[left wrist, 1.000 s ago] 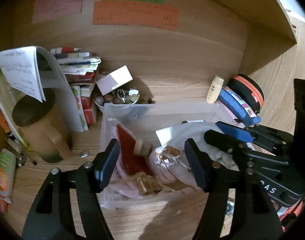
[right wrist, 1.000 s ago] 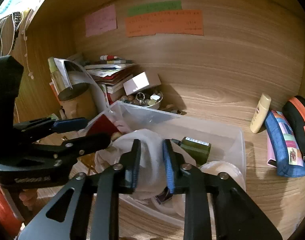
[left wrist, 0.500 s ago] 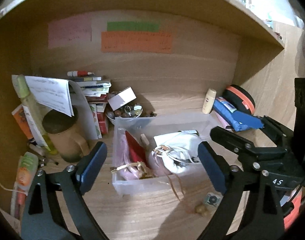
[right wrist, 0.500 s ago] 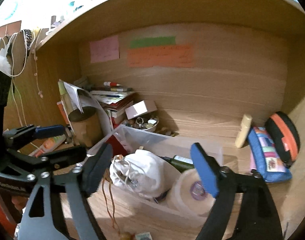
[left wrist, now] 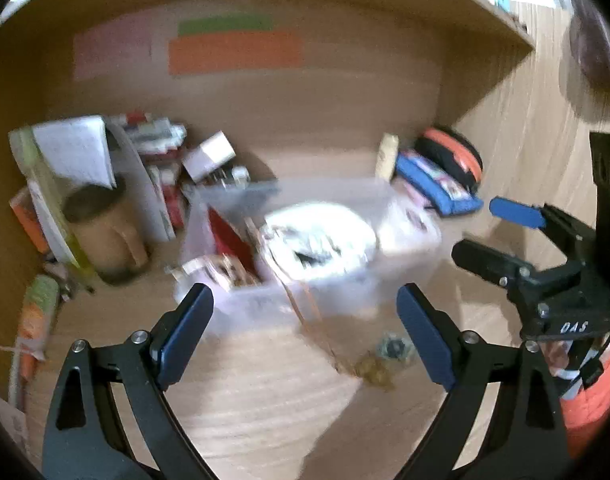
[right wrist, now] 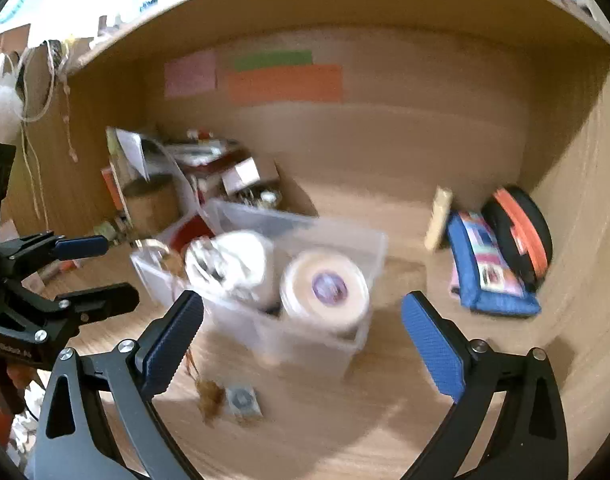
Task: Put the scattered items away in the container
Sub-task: 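Grasp the green beads with the left gripper while the right grasps the green square packet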
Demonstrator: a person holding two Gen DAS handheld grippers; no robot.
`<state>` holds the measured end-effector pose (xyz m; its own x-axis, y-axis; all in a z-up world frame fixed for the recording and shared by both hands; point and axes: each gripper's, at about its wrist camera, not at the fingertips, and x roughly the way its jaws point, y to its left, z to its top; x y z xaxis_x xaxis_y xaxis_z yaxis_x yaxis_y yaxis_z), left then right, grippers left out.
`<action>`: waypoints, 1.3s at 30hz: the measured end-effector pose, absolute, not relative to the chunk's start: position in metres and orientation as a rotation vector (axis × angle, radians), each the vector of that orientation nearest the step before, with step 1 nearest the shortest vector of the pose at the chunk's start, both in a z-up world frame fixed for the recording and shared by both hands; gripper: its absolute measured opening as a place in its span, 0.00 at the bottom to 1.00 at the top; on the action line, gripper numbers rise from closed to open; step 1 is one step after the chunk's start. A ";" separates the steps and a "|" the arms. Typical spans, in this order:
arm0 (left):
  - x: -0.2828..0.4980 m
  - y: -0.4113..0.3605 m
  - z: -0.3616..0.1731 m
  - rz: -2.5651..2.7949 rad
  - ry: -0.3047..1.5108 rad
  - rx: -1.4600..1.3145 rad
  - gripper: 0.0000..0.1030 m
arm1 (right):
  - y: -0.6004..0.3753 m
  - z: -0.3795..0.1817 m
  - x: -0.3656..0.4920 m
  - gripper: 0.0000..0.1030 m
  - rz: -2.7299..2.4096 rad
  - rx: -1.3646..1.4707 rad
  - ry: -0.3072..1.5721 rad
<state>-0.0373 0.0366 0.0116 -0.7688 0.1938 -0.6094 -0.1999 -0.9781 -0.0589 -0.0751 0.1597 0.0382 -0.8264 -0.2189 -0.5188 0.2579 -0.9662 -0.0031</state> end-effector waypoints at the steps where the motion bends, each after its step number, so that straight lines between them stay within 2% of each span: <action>1: -0.038 0.039 0.005 2.754 0.020 -0.981 0.91 | 0.162 0.034 -0.075 0.96 -2.783 0.798 0.110; 6: -0.041 0.059 -0.028 2.643 0.071 -1.085 0.91 | 0.170 0.008 -0.076 0.96 -2.769 0.923 0.113; 7: -0.042 0.064 -0.033 2.624 0.084 -1.101 0.88 | 0.172 0.002 -0.075 0.96 -2.784 0.941 0.111; 8: -0.044 0.070 -0.038 2.601 0.106 -1.120 0.80 | 0.175 -0.002 -0.075 0.96 -2.791 0.961 0.112; 10: -0.049 0.078 -0.047 2.563 0.131 -1.159 0.70 | 0.177 -0.012 -0.076 0.95 -2.783 1.007 0.115; 15: -0.056 0.083 -0.059 2.516 0.107 -1.199 0.66 | 0.177 -0.024 -0.074 0.93 -2.723 1.057 0.129; 21: -0.063 0.085 -0.069 2.488 0.091 -1.252 0.50 | 0.164 -0.034 -0.077 0.81 -2.654 1.097 0.191; 23: -0.065 0.087 -0.073 2.475 0.090 -1.273 0.42 | 0.159 -0.037 -0.077 0.79 -2.635 1.102 0.194; 31: -0.064 0.080 -0.076 2.505 0.091 -1.260 0.25 | 0.143 -0.044 -0.080 0.72 -2.567 1.130 0.252; 37: -0.068 0.076 -0.075 2.491 0.037 -1.259 0.19 | 0.126 -0.050 -0.090 0.54 -2.512 1.149 0.294; 39: -0.067 0.073 -0.074 2.492 0.031 -1.249 0.18 | 0.124 -0.052 -0.094 0.40 -2.486 1.160 0.289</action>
